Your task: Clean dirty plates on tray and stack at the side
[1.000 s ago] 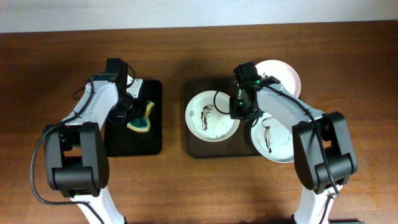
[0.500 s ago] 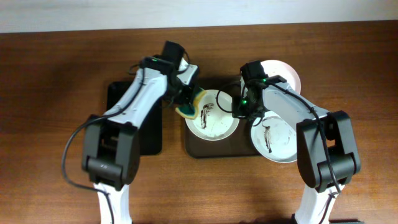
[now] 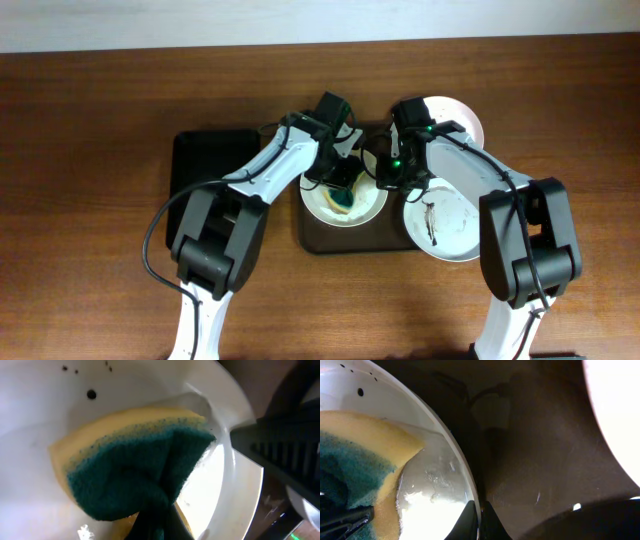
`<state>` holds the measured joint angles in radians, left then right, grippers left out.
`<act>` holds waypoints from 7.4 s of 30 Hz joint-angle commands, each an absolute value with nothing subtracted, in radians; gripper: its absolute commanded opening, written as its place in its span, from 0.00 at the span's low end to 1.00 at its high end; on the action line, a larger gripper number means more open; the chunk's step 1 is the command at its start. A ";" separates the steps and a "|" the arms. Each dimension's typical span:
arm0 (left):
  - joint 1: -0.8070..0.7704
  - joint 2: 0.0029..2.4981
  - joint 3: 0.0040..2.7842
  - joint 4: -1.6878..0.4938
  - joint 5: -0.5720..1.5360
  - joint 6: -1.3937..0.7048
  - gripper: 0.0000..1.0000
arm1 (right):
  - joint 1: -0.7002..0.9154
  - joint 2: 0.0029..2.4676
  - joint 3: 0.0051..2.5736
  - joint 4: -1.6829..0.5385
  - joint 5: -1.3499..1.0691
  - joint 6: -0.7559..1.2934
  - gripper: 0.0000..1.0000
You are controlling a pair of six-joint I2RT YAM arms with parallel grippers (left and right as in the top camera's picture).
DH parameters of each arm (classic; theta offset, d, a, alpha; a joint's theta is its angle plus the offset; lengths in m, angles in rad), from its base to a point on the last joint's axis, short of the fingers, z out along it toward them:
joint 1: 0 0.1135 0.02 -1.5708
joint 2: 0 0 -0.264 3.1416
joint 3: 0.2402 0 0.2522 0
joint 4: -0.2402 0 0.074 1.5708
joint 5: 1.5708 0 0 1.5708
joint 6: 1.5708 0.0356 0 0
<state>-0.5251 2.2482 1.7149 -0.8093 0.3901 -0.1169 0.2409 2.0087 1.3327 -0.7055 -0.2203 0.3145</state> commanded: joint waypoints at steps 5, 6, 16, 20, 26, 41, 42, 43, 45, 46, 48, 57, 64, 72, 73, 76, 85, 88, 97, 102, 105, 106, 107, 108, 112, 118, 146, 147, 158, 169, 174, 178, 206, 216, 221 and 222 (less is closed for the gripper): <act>-0.408 2.281 1.717 -0.772 0.476 -0.127 0.00 | 0.175 2.023 1.205 -0.599 -0.453 0.319 0.04; -0.408 2.281 1.717 -0.793 0.493 -0.126 0.00 | 0.168 2.023 1.193 -0.589 -0.453 0.319 0.04; -0.490 2.281 1.728 -0.689 0.130 -0.268 0.00 | 0.168 2.023 1.191 -0.579 -0.452 0.312 0.04; -0.490 2.281 1.780 -0.769 -0.262 -0.284 0.00 | 0.168 2.023 1.191 -0.579 -0.446 0.312 0.04; -0.491 2.281 1.785 -1.028 0.260 -0.118 0.00 | 0.168 2.023 1.191 -0.579 -0.438 0.312 0.04; -0.472 2.279 1.895 -0.910 -0.120 -0.397 0.00 | 0.168 2.023 1.191 -0.579 -0.432 0.312 0.04; -0.452 2.279 1.979 -0.982 -0.120 -0.396 0.00 | 0.168 2.022 1.192 -0.579 -0.417 0.313 0.04; -0.434 2.279 2.046 -1.040 -0.120 -0.396 0.00 | 0.169 2.020 1.195 -0.585 -0.410 0.313 0.04; -0.382 2.279 2.222 -1.182 -0.067 -0.352 0.00 | 0.170 1.997 1.227 -0.634 -0.386 0.313 0.04; -0.360 2.279 2.282 -1.227 -0.032 -0.333 0.00 | 0.171 1.983 1.245 -0.663 -0.361 0.313 0.04; -0.293 2.279 2.433 -1.341 0.038 -0.305 0.00 | 0.193 1.921 1.333 -0.786 -0.216 0.310 0.04; -0.068 2.280 2.540 -1.457 0.117 -0.282 0.00 | 0.484 1.827 1.573 -1.125 0.558 0.394 0.04; -0.066 2.280 2.540 -1.444 0.116 -0.282 0.00 | 0.709 1.827 1.573 -1.258 0.983 0.586 0.04; -0.067 2.280 2.540 -1.440 0.116 -0.282 0.00 | 0.746 1.824 1.597 -1.322 1.138 0.694 0.04; -0.067 2.280 2.540 -1.441 0.116 -0.282 0.00 | 0.746 1.824 1.597 -1.321 1.135 0.702 0.04; -0.071 2.280 2.540 -1.441 0.117 -0.283 0.00 | 0.711 1.814 1.618 -1.317 1.012 0.757 0.04; -0.126 2.280 2.540 -1.415 0.116 -0.282 0.00 | -0.203 1.691 1.694 -1.170 -0.059 0.265 0.04; -0.126 2.280 2.540 -1.413 0.116 -0.282 0.00 | -0.484 1.709 1.694 -1.143 -0.075 0.262 0.04; -0.126 2.280 2.540 -1.388 0.116 -0.282 0.00 | -0.706 2.009 1.692 -1.054 -0.097 0.261 0.04; -0.126 2.280 2.540 -1.384 0.116 -0.282 0.00 | -0.706 2.132 1.692 -1.000 -0.085 0.239 0.05; -0.126 2.280 2.540 -1.378 0.117 -0.282 0.00 | -0.706 2.133 1.696 -1.000 -0.085 0.235 0.24; -0.126 2.280 2.540 -1.377 0.117 -0.282 0.00 | -0.705 2.127 1.703 -1.017 -0.118 0.222 0.25; -0.126 2.280 2.540 -1.377 0.117 -0.282 0.00 | -0.703 2.109 1.722 -1.054 -0.155 0.198 0.28; -0.127 2.280 2.540 -1.377 0.117 -0.282 0.00 | -0.698 2.085 1.742 -1.093 -0.155 0.197 0.29; -0.129 2.280 2.540 -1.378 0.118 -0.282 0.00 | -0.599 1.918 1.781 -1.291 -0.173 0.118 0.33; -0.136 2.280 2.540 -1.382 0.136 -0.236 0.00 | -0.319 1.863 1.552 -1.411 -0.163 0.025 0.36; -0.136 2.280 2.540 -1.377 0.135 -0.229 0.00 | 0.202 1.808 1.232 -1.002 -0.144 0.351 0.04; -0.136 2.280 2.540 -1.377 0.135 -0.229 0.00 | 0.204 1.808 1.252 -1.016 -0.143 0.319 0.14; -0.136 2.280 2.540 -1.377 0.135 -0.229 0.00 | 0.341 1.822 1.267 -1.044 0.066 0.274 0.30; -0.136 2.280 2.540 -1.377 0.135 -0.229 0.00 | 0.349 1.860 1.224 -1.003 0.123 0.269 0.20; -0.136 2.280 2.540 -1.377 0.135 -0.229 0.00 | 0.348 1.860 1.230 -0.983 0.088 0.262 0.26; -0.136 2.280 2.540 -1.369 0.135 -0.229 0.00 | 0.349 1.860 1.242 -0.983 0.037 0.235 0.31; -0.136 2.280 2.540 -1.377 0.135 -0.229 0.00 | 0.196 1.904 1.606 -1.435 0.114 0.469 0.38; -0.136 2.280 2.540 -1.374 0.135 -0.229 0.00 | 0.139 1.904 1.193 -1.093 -0.072 0.326 0.31; -0.136 2.280 2.540 -1.374 0.135 -0.229 0.00 | 0.150 1.903 1.173 -0.995 -0.144 0.325 0.04; -0.136 2.280 2.540 -1.374 0.135 -0.229 0.00 | 0.164 1.903 1.178 -0.977 -0.164 0.321 0.04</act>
